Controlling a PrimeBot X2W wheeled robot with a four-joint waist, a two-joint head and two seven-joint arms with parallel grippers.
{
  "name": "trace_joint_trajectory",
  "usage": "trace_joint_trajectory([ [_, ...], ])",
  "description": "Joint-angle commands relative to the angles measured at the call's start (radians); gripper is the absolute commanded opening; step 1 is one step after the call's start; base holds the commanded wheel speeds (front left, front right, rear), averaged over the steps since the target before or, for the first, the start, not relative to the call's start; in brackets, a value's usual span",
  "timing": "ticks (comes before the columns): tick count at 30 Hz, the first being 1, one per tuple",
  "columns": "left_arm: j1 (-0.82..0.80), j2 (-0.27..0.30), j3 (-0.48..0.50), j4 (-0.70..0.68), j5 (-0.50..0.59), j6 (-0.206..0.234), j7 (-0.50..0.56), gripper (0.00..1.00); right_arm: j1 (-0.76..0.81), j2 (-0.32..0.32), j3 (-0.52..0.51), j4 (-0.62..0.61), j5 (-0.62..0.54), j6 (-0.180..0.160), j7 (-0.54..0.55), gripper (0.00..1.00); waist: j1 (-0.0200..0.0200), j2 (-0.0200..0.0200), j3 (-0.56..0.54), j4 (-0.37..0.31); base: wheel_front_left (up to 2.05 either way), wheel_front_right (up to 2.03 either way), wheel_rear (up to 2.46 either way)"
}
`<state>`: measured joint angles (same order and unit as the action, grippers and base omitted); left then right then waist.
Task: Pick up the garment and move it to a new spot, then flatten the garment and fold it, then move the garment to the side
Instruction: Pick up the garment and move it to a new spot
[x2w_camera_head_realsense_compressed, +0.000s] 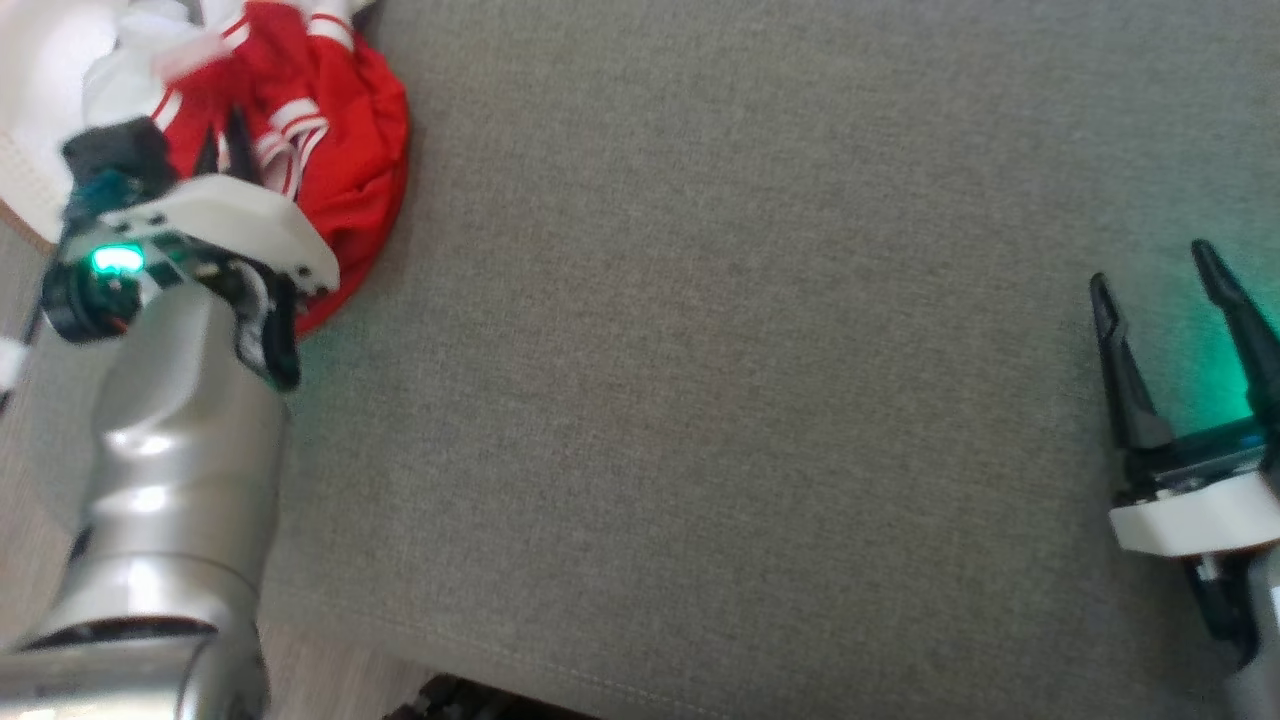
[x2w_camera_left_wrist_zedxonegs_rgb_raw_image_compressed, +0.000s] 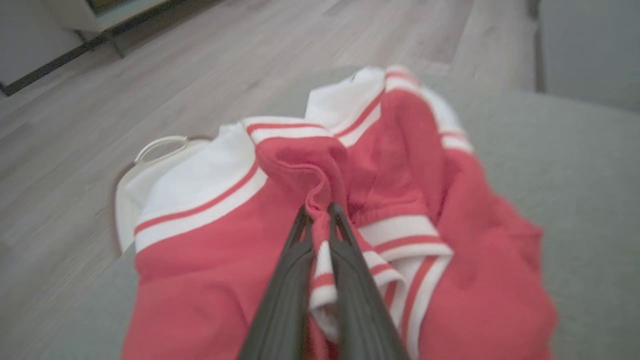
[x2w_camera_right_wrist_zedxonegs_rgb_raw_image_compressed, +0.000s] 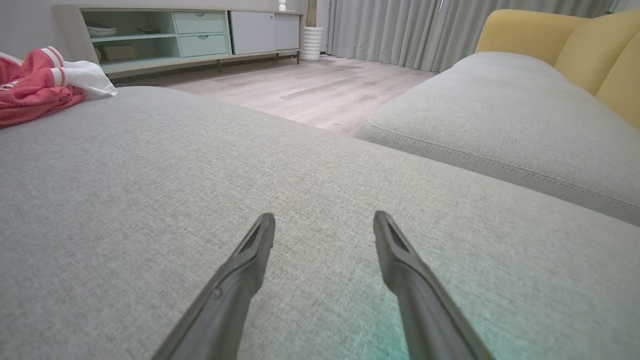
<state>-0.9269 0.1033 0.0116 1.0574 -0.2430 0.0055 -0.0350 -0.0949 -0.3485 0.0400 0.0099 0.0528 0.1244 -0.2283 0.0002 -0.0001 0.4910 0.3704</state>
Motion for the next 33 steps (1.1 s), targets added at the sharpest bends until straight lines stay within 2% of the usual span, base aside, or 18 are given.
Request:
trace_joint_trajectory([
  [1, -0.054, 0.077, 0.041, -0.031, -0.018, -0.032, -0.083, 0.0, 0.01, 0.011, 0.026, -0.001, 0.003, 0.006, -0.008, 1.0, -0.0002, 0.0001, -0.036, -0.012, 0.0, 0.0, 0.0],
  [2, -0.054, 0.077, 0.041, -0.031, -0.018, -0.032, -0.083, 0.0, 0.01, 0.011, 0.026, -0.001, 0.003, 0.006, -0.008, 1.0, -0.0002, 0.0001, -0.036, -0.012, 0.0, 0.0, 0.0],
  [3, -0.072, 0.105, 0.024, -0.035, 0.001, -0.049, -0.144, 0.0, 0.005, 0.033, 0.037, 0.02, 0.005, 0.006, -0.016, 1.0, -0.0002, 0.0001, -0.075, -0.026, 0.0, 0.0, 0.0],
  [7, -0.102, 0.127, 0.001, -0.056, 0.016, -0.078, -0.181, 0.0, -0.003, 0.077, 0.053, 0.058, 0.008, 0.006, -0.027, 1.0, -0.0002, 0.0001, -0.143, -0.055, 0.0, 0.0, 0.0],
  [14, -0.155, 0.136, -0.118, -0.158, 0.079, -0.121, -0.17, 0.0, 0.017, 0.195, 0.068, 0.108, 0.021, 0.006, -0.033, 1.0, -0.0002, 0.0001, -0.328, -0.161, 0.0, 0.0, 0.0],
  [19, -0.143, 0.125, -0.235, -0.294, 0.01, -0.135, -0.087, 0.0, 0.071, 0.254, 0.067, 0.122, 0.029, 0.006, -0.033, 1.0, -0.0002, 0.0001, -0.448, -0.274, 0.0, 0.0, 0.0],
  [23, -0.118, 0.16, -0.333, -0.458, -0.116, -0.136, -0.019, 0.0, 0.109, 0.276, 0.063, 0.122, 0.034, 0.006, -0.033, 1.0, -0.0002, 0.0001, -0.505, -0.365, 0.0, 0.0, 0.0],
  [27, -0.104, 0.203, -0.377, -0.604, -0.195, -0.136, 0.034, 0.0, 0.126, 0.288, 0.064, 0.117, 0.037, 0.006, -0.033, 1.0, -0.0002, 0.0001, -0.53, -0.45, 0.0, 0.0, 0.0],
  [33, -0.044, 0.204, -0.412, -0.713, -0.26, -0.136, 0.089, 0.0, 0.135, 0.295, 0.071, 0.115, 0.041, 0.006, -0.033, 1.0, -0.0002, 0.0001, -0.536, -0.547, 0.0, 0.0, 0.0],
])
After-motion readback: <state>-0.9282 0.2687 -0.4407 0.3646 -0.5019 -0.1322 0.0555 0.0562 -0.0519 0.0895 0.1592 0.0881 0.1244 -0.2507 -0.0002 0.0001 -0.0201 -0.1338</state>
